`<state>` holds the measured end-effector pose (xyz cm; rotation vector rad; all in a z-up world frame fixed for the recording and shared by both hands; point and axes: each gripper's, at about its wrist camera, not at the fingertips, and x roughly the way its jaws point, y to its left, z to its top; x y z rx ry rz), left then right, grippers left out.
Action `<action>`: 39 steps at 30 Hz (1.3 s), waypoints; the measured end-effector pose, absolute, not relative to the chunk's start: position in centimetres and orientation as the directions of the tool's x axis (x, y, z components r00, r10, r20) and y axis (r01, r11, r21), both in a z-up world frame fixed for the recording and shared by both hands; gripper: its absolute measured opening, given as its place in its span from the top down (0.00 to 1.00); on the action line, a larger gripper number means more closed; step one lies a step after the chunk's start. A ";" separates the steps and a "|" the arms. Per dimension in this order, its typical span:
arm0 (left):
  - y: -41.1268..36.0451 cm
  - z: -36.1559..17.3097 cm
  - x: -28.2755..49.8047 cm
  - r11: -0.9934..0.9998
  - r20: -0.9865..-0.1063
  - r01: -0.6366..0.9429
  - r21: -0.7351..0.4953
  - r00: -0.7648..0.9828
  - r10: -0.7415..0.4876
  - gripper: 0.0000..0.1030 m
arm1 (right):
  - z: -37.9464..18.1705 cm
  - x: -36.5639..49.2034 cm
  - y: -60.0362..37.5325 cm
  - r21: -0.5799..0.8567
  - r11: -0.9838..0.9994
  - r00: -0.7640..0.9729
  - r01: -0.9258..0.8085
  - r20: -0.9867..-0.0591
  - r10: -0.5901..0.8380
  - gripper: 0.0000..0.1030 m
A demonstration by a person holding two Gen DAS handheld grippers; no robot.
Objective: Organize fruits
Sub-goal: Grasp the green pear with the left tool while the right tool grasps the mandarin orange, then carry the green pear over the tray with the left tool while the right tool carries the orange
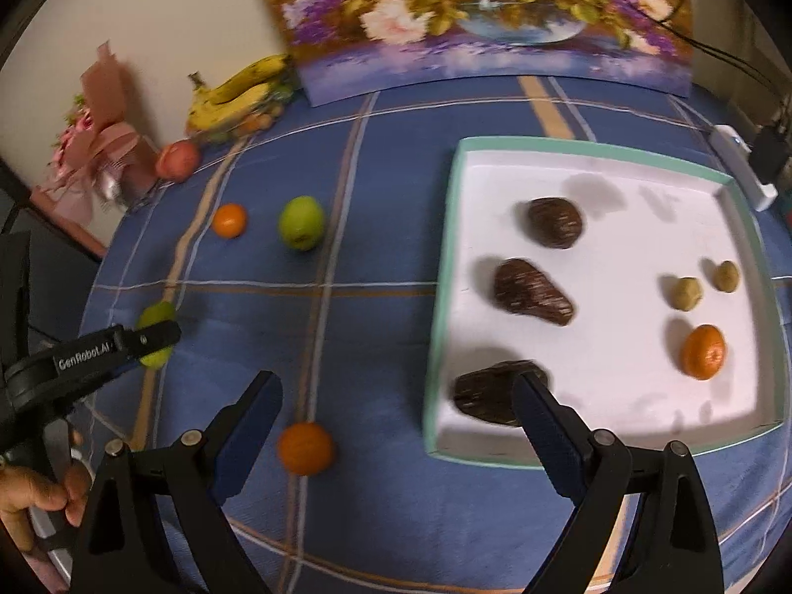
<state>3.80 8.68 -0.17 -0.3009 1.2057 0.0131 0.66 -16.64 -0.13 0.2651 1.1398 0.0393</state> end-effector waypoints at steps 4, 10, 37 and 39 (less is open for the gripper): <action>9.6 -0.2 3.9 0.952 -0.916 -0.189 -0.240 0.368 -0.158 0.59 | -0.3 0.9 -14.7 0.235 0.971 0.400 0.049 -0.895 0.196 0.16; 9.6 -0.5 4.1 0.949 -0.918 -0.193 -0.251 0.359 -0.169 0.59 | -1.7 1.1 -11.8 0.210 0.977 0.339 -0.028 -0.918 0.207 0.28; 8.8 -0.7 4.3 0.946 -0.915 -0.190 -0.264 0.360 -0.183 0.59 | -6.1 0.6 -8.3 0.136 0.981 0.207 -0.136 -0.965 0.162 0.64; 8.8 -0.3 4.3 0.944 -0.909 -0.192 -0.267 0.375 -0.181 0.59 | -5.5 0.5 -8.7 0.139 0.982 0.229 -0.126 -0.959 0.165 0.64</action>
